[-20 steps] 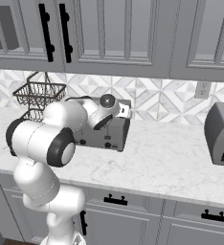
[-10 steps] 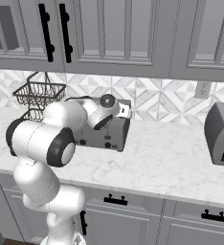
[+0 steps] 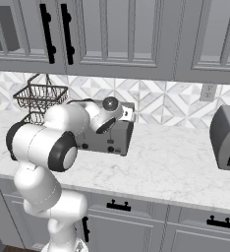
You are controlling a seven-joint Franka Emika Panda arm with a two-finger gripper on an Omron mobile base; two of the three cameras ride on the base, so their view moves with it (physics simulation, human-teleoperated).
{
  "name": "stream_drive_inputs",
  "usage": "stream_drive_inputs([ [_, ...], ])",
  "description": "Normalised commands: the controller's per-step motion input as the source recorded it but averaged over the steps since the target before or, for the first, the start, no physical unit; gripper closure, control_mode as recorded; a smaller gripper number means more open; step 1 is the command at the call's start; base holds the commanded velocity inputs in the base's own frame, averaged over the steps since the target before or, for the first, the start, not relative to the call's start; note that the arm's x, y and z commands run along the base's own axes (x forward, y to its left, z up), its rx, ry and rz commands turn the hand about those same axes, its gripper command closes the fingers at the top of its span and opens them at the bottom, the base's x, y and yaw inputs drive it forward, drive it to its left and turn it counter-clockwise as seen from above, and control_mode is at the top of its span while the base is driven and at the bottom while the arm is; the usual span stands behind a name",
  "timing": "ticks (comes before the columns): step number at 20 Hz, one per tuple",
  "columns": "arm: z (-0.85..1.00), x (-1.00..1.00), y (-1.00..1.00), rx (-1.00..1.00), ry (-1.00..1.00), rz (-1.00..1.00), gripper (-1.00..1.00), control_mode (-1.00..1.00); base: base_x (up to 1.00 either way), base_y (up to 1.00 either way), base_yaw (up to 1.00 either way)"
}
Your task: Start the toaster. Once the lever pops up, take the bread to the plate on the dining counter.
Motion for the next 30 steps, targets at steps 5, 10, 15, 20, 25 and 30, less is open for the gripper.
stream_drive_inputs([
  [5,0.00,0.00,0.00,0.00,0.00,0.00,-1.00,-1.00,0.00,0.00,0.00],
  [10,0.00,0.00,0.00,0.00,0.00,0.00,-1.00,-1.00,0.00,0.00,0.00],
  [15,0.00,0.00,0.00,0.00,0.00,0.00,-1.00,-1.00,0.00,0.00,0.00],
  [20,0.00,0.00,0.00,0.00,0.00,0.00,-1.00,-1.00,0.00,0.00,0.00],
  [25,0.00,0.00,0.00,0.00,0.00,0.00,-1.00,-1.00,0.00,0.00,0.00],
  [30,0.00,0.00,0.00,0.00,0.00,0.00,-1.00,-1.00,0.00,0.00,0.00],
])
